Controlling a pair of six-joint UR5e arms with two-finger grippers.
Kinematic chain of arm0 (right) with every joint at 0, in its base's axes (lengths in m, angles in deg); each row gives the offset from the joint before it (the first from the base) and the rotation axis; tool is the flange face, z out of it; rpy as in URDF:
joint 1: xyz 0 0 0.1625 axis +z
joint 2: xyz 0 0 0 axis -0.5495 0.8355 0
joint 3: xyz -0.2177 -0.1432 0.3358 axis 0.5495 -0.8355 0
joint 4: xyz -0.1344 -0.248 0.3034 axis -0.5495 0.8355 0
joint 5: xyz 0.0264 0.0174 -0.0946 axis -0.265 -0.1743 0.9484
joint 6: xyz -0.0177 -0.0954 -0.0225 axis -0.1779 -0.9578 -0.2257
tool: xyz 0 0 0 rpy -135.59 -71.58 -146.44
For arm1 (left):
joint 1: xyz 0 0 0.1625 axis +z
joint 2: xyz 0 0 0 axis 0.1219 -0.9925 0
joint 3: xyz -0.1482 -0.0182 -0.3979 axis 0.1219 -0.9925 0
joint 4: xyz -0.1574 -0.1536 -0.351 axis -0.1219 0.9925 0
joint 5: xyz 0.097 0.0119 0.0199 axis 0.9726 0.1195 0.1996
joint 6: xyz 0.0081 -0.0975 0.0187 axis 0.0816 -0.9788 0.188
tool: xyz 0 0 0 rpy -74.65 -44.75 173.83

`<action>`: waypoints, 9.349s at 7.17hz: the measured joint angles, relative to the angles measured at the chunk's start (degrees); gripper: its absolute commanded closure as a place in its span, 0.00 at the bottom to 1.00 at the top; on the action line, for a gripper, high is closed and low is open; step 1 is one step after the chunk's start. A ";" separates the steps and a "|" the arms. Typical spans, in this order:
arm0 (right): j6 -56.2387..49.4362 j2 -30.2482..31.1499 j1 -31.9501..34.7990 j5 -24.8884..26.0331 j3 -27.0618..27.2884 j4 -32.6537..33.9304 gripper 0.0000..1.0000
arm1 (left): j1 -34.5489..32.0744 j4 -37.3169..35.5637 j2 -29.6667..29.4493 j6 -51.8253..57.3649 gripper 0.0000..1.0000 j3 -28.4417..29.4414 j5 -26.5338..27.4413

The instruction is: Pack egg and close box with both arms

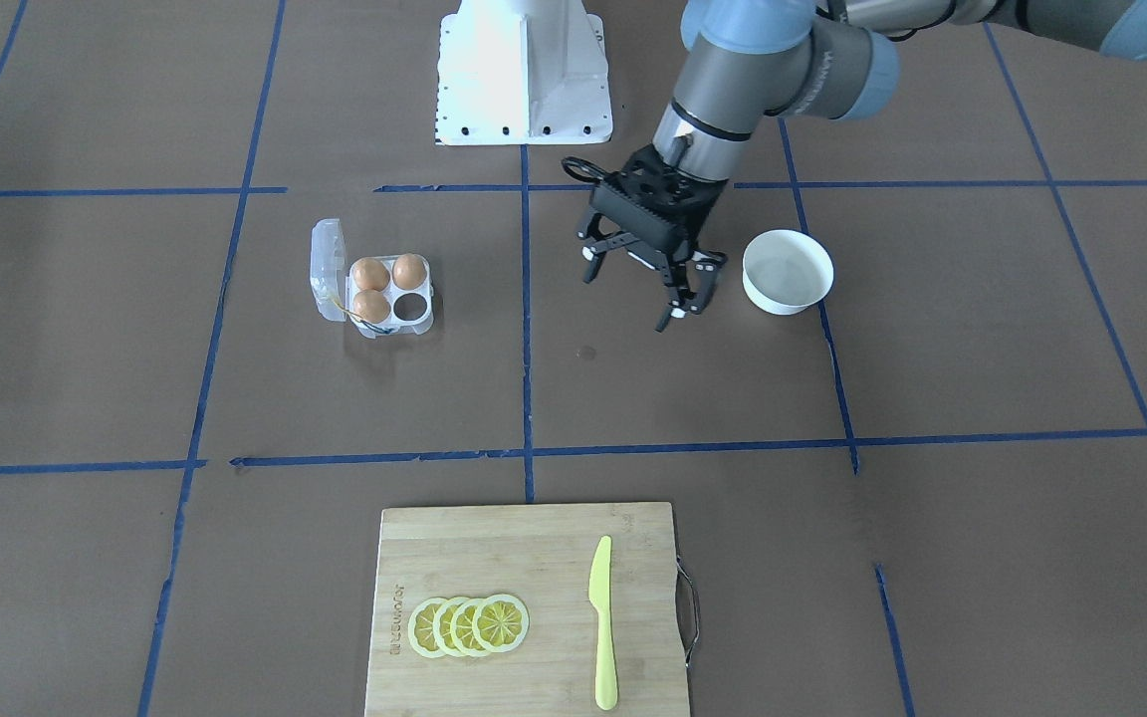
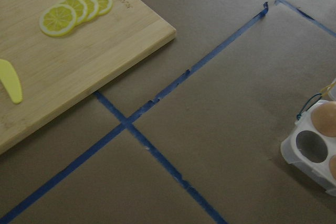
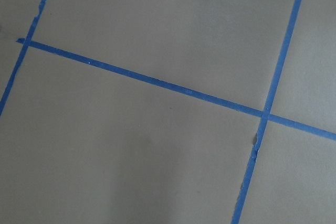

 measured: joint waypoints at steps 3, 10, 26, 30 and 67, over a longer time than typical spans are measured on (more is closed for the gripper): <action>-0.14 0.00 0.00 2.37 -0.92 0.00 0.00 | -18.65 -10.77 7.09 14.50 0.00 -0.89 -7.65; -0.66 1.22 0.00 5.94 -2.11 5.56 0.00 | -47.11 -11.70 27.71 34.33 0.00 17.39 -20.27; 65.21 -7.04 -43.47 11.50 9.25 -21.25 1.00 | -56.06 -11.94 31.90 40.63 0.00 16.10 -31.59; 73.87 -17.87 -49.21 14.94 7.79 -22.17 1.00 | -56.10 -12.00 31.93 40.64 0.00 15.82 -31.50; -5.47 1.31 3.96 6.79 -11.29 3.27 0.00 | -52.47 -10.33 33.05 39.94 0.00 13.47 -30.88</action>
